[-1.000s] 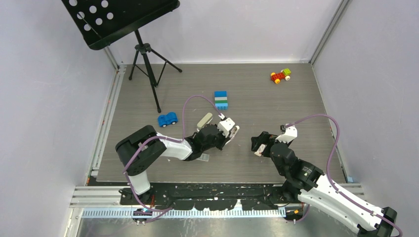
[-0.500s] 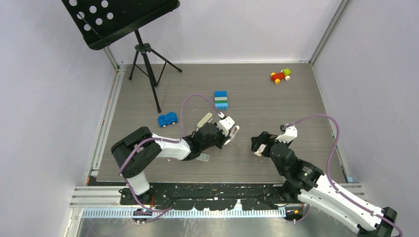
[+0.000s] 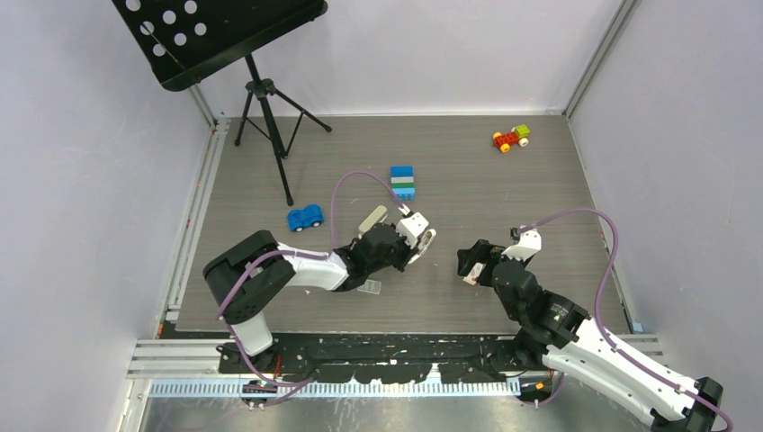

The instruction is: Load the staples into the stapler

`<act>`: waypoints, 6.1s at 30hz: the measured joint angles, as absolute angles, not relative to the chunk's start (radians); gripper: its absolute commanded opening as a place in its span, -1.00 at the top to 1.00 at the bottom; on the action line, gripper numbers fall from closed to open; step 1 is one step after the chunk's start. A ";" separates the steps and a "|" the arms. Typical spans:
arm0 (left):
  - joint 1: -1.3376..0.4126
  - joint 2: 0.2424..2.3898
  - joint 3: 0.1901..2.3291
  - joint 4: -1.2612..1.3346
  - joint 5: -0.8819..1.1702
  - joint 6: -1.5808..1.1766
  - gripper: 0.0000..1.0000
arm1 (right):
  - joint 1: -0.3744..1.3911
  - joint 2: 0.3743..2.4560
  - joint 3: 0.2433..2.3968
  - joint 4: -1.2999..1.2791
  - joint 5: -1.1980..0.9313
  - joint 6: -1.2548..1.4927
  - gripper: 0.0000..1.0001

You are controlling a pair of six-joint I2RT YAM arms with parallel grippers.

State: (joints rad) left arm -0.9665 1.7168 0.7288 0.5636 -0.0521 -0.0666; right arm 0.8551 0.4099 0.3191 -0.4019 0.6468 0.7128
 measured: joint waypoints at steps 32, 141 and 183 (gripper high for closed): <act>-0.966 1.733 0.738 0.555 -0.062 -0.089 0.98 | 0.855 0.410 0.319 -0.402 0.647 0.713 -1.00; -0.966 1.753 0.565 0.751 -0.073 -0.123 0.38 | 0.499 1.488 0.827 -0.188 -0.109 0.547 0.31; -0.959 1.752 0.530 0.823 -0.074 -0.251 -0.09 | 0.862 1.295 0.707 -0.287 0.256 0.670 -0.34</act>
State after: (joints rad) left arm -0.9592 1.7523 0.5301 0.8227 -0.0738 -0.2508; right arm 0.8616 1.2949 0.7067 -0.2871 0.2558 0.6701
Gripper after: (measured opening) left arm 0.480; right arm 0.655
